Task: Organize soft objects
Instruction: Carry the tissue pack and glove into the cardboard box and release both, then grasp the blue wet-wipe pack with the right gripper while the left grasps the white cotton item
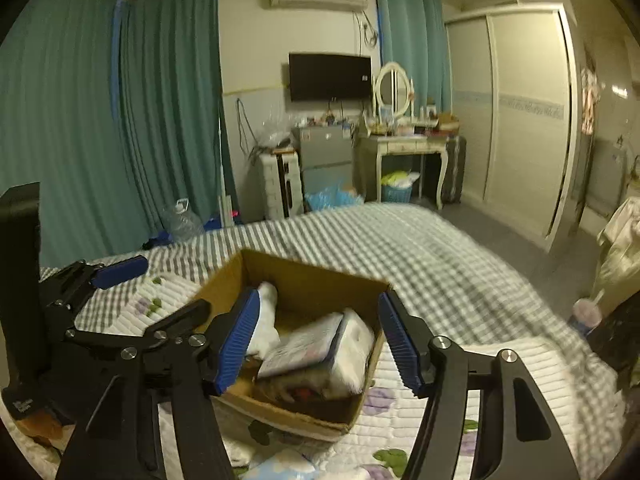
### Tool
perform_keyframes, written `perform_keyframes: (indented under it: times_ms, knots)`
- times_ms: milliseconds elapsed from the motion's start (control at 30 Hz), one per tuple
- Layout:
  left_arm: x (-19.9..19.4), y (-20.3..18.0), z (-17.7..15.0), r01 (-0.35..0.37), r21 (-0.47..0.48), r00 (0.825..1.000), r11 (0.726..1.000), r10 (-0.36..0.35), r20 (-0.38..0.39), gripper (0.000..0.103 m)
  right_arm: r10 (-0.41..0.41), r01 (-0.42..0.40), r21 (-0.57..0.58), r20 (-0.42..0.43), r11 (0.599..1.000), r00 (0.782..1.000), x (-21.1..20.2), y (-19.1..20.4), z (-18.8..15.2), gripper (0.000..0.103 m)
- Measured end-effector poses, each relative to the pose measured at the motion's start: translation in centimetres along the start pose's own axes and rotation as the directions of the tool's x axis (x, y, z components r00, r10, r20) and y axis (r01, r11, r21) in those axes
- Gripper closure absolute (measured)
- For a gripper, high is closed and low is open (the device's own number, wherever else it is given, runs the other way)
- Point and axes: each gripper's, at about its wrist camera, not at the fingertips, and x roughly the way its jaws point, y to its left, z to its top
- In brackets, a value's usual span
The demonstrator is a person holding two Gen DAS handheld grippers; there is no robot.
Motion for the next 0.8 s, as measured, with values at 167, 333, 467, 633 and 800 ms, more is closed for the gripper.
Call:
perform_keyframes:
  times_ms: [167, 333, 467, 633, 800]
  knots:
    - [-7.1, 1.4, 1.6, -0.012, -0.017, 0.997, 1.000, 0.013, 0.081, 0.007, -0.021, 0.022, -0.024, 0.058, 0.999, 0.998, -7.5, 2.3, 2.5, 0.033]
    - [-13.4, 3.2, 1.5, -0.028, -0.026, 0.989, 0.999, 0.031, 0.143, 0.007, -0.040, 0.045, -0.066, 0.078, 0.997, 0.996, -13.7, 5.4, 3.3, 0.020]
    - [-16.8, 4.5, -0.1, -0.043, -0.025, 0.987, 0.999, 0.046, 0.154, 0.007, -0.061, 0.066, -0.081, 0.061, 0.995, 0.996, -17.1, 7.2, 2.3, 0.019]
    - [-17.5, 5.2, -3.7, -0.040, -0.026, 0.992, 0.999, 0.043, 0.120, 0.007, -0.061, 0.063, -0.085, 0.030, 0.994, 0.998, -18.5, 8.8, -1.0, 0.019]
    - [-14.9, 5.7, -8.2, -0.058, -0.035, 0.997, 0.998, 0.059, 0.039, 0.007, -0.047, 0.045, -0.073, -0.029, 0.996, 0.998, -16.7, 9.0, -5.5, 0.019]
